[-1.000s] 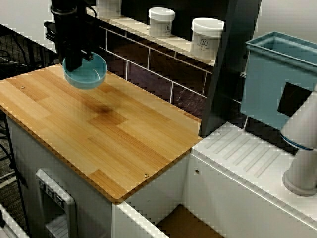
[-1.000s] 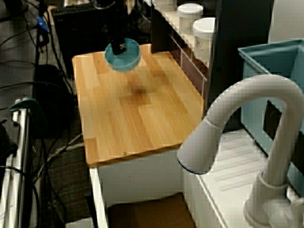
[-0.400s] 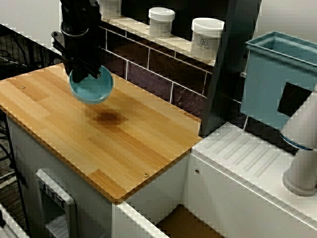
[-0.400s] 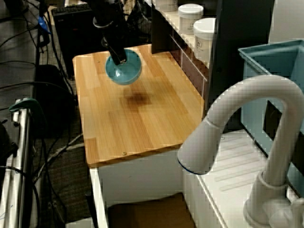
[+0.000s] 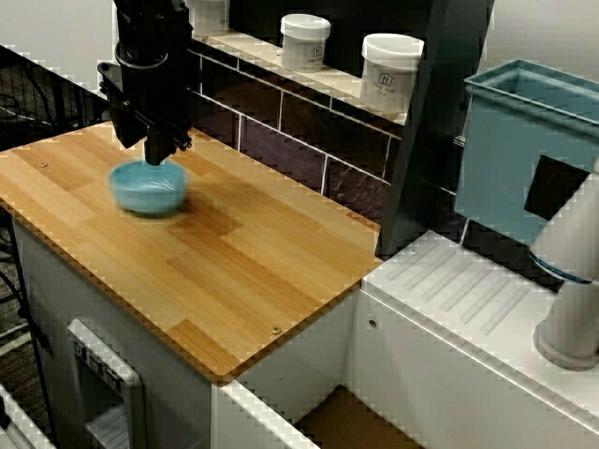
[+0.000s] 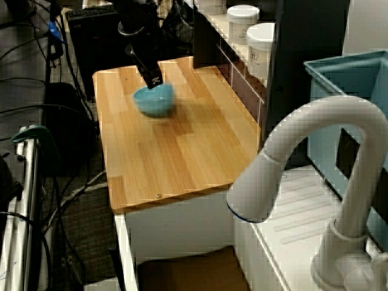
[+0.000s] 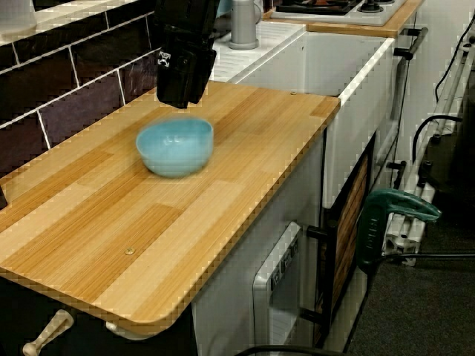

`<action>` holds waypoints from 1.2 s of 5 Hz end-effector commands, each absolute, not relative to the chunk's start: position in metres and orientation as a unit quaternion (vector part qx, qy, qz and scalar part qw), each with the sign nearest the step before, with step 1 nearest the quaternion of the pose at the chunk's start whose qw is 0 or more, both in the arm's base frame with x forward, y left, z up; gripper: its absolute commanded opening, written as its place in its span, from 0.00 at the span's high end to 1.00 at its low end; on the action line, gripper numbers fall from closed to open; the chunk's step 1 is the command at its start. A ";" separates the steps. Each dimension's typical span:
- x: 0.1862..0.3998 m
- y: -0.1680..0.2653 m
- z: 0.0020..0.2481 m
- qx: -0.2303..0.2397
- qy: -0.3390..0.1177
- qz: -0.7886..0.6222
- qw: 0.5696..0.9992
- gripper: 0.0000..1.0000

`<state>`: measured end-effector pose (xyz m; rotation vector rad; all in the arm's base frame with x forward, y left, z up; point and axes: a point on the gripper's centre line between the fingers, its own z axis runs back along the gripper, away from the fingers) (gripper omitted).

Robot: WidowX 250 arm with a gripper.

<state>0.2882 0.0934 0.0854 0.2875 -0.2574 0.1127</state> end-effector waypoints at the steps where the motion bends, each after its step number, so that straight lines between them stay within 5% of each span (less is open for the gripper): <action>1: 0.290 0.098 0.108 0.133 -0.147 0.055 0.979 0.00; 3: 0.285 0.097 0.110 0.117 -0.135 0.048 0.983 0.00; 6: 0.297 0.096 0.086 0.029 -0.105 0.027 0.994 0.00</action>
